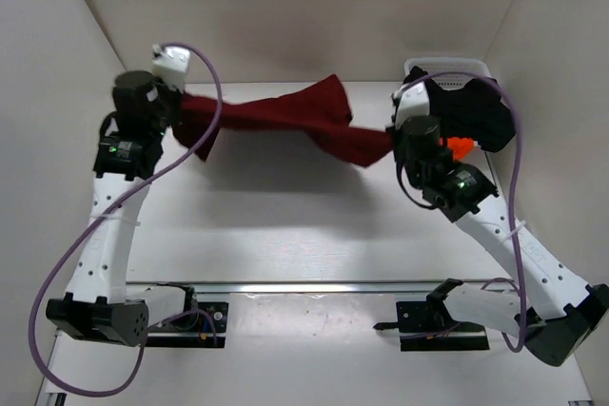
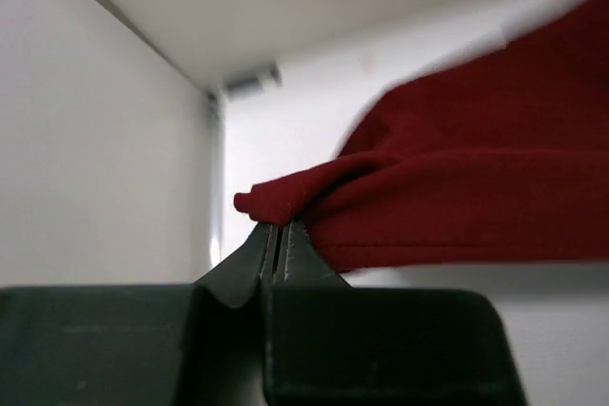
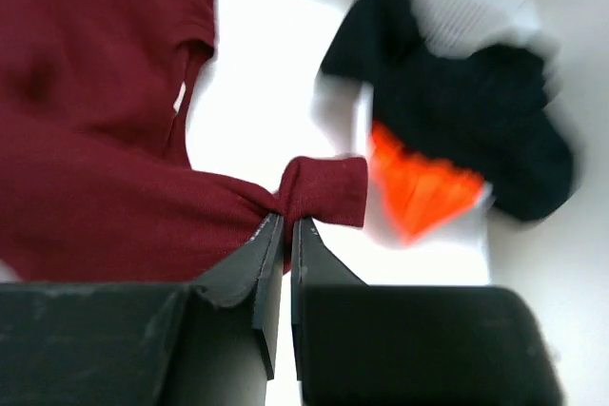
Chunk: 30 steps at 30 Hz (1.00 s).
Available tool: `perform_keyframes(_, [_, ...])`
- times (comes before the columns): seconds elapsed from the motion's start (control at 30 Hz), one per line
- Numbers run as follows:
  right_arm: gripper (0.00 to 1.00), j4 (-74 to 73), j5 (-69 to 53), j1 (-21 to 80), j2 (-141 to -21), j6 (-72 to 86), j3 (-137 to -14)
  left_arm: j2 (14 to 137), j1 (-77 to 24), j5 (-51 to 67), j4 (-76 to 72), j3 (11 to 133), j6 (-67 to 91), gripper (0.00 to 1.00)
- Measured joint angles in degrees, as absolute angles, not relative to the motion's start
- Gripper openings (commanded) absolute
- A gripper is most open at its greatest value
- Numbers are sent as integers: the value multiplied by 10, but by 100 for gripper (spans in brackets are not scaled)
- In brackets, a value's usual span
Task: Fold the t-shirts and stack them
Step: Flatten out the tshirt
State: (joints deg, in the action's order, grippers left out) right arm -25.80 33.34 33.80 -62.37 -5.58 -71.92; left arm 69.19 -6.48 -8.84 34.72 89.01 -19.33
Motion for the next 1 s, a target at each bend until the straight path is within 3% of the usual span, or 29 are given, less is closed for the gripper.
perform_keyframes(0.23, [0,-388,305,377,-579,71,-584,658,-103,-70,397,608,-198,0])
perform_keyframes(0.33, [0,-430,267,394,-562,127,-556,626,-91,-57,451,542,-197,0])
perform_keyframes(0.6, [0,-494,153,397,-545,211,-479,472,-85,4,577,494,-205,0])
perform_keyframes(0.77, [0,-532,136,354,-527,195,-504,465,-84,8,652,437,-218,0])
perform_keyframes(1.0, [0,-543,113,376,-535,168,-534,422,-79,6,707,411,-224,0])
